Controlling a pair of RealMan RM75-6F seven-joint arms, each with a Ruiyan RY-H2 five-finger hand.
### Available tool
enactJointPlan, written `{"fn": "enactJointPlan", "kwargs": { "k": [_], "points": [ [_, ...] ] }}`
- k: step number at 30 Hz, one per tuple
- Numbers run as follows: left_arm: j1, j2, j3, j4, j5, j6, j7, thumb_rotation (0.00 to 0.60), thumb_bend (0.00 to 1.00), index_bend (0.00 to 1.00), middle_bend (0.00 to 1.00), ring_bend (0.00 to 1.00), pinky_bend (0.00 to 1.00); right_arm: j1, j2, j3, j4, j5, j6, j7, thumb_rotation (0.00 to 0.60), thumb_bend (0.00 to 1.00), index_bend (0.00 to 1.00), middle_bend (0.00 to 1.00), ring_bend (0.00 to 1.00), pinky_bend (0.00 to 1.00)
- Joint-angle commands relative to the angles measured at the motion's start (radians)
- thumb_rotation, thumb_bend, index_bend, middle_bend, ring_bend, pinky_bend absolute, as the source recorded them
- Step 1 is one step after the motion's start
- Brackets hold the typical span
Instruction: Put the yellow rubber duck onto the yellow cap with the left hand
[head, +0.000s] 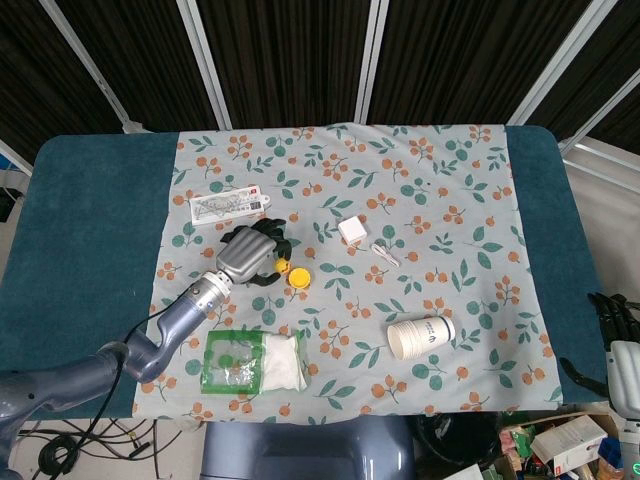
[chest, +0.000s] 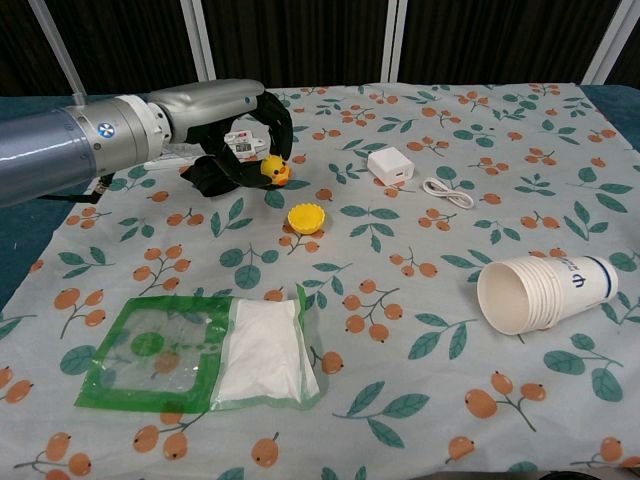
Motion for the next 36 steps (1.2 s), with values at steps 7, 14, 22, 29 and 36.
{"fn": "enactJointPlan", "kwargs": {
  "k": [7,14,22,29,36],
  "points": [
    [-0.048,-0.103,0.007,0.105,0.014,-0.026,-0.023,0.600,0.36,0.51,0.47,0.08,0.14,0.000,0.001,0.001,0.001,-0.001,0.001,0.006,0.600,0.12,0.09,0.08,0.09,0.18],
    [-0.062,-0.144,0.017,0.152,0.024,-0.030,-0.033,0.600,0.35,0.50,0.47,0.08,0.14,-0.001,0.002,-0.001,0.002,-0.002,0.000,0.011,0.600,0.12,0.09,0.08,0.09,0.18],
    [-0.063,-0.169,0.032,0.197,0.013,-0.055,-0.002,0.600,0.33,0.47,0.45,0.08,0.14,-0.001,0.003,0.000,-0.001,0.000,0.000,0.015,0.600,0.12,0.09,0.08,0.09,0.18],
    [-0.066,-0.170,0.035,0.209,0.011,-0.059,0.007,0.600,0.23,0.20,0.21,0.01,0.11,-0.001,0.003,0.002,0.000,0.001,-0.001,0.016,0.600,0.12,0.09,0.08,0.09,0.18],
    [-0.065,-0.140,0.030,0.165,0.007,-0.055,0.017,0.600,0.21,0.03,0.07,0.00,0.08,-0.001,0.003,0.002,0.000,0.001,0.000,0.016,0.600,0.12,0.09,0.08,0.09,0.18]
  ]
}}
